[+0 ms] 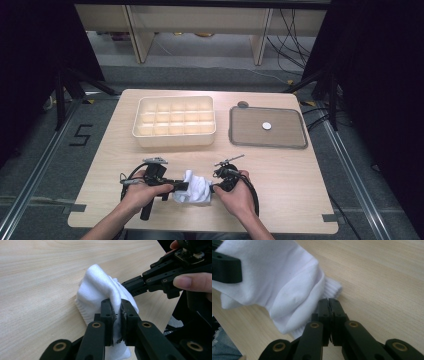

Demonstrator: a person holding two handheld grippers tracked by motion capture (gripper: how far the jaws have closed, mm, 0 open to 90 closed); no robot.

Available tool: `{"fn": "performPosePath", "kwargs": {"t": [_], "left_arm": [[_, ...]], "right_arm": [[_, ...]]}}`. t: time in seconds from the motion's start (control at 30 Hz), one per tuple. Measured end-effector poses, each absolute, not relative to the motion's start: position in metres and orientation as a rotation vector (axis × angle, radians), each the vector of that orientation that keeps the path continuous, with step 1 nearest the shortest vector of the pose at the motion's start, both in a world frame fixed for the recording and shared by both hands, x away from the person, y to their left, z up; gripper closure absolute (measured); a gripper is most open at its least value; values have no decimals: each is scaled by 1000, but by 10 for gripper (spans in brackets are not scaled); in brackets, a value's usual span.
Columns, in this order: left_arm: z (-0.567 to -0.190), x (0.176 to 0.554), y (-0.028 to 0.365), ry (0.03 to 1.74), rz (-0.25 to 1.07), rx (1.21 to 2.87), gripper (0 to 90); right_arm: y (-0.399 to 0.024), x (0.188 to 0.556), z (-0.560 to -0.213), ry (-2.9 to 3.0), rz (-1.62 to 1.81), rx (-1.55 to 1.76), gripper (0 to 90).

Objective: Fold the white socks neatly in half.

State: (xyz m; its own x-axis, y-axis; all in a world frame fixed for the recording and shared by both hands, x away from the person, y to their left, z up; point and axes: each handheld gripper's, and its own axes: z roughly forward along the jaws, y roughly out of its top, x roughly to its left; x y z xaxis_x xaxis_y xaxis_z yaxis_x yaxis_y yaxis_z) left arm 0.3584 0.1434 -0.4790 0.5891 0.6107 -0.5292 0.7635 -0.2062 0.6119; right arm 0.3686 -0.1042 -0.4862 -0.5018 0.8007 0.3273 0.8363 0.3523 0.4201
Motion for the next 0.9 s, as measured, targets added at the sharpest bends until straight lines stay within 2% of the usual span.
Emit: {"fn": "performPosePath", "kwargs": {"t": [0.9], "left_arm": [[-479, 361, 134, 1074, -238, 1947, 815]], "right_arm": [[-90, 370, -486, -2541, -829, -1508, 870]]}}
